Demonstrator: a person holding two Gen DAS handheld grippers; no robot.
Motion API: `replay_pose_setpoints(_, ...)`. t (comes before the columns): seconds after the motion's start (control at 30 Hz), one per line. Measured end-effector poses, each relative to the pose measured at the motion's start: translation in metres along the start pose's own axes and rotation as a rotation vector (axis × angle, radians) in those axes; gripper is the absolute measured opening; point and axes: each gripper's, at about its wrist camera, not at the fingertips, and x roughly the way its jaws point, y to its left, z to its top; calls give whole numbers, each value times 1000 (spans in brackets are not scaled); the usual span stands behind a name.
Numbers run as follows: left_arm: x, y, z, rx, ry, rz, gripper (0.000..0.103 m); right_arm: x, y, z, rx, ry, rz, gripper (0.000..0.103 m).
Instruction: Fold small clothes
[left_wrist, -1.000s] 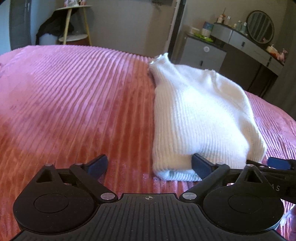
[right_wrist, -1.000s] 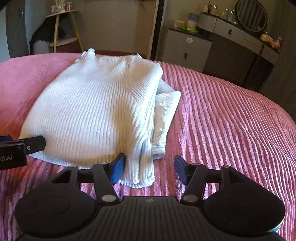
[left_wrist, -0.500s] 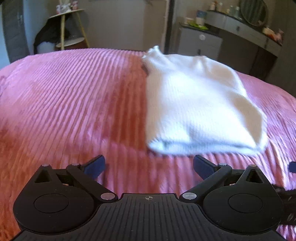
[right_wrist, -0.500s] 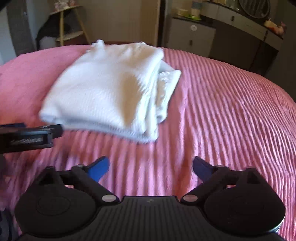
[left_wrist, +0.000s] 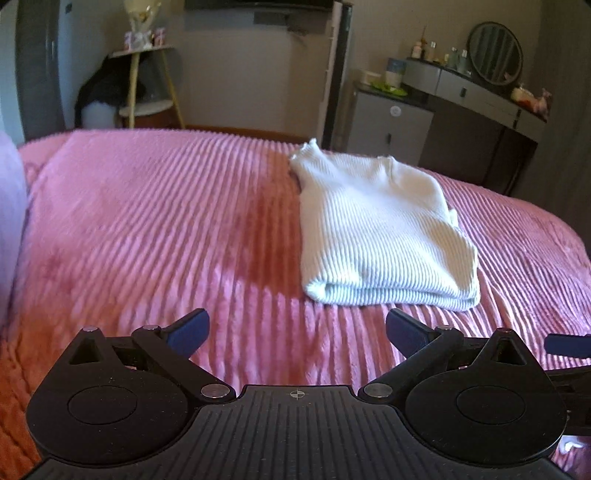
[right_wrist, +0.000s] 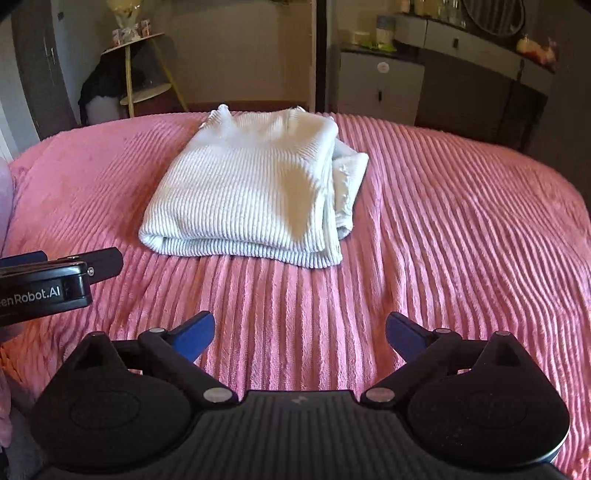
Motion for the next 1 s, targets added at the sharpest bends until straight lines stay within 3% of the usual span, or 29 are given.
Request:
replay_pose_setpoints(0.33, 9, -5, -9, 62, 18, 25, 103, -2, -3, 0, 10, -21, -24, 99)
replay_pose_setpoints(1.0, 17, -5, -10, 66, 39, 30, 103, 0, -6, 2, 18, -27, -23, 99)
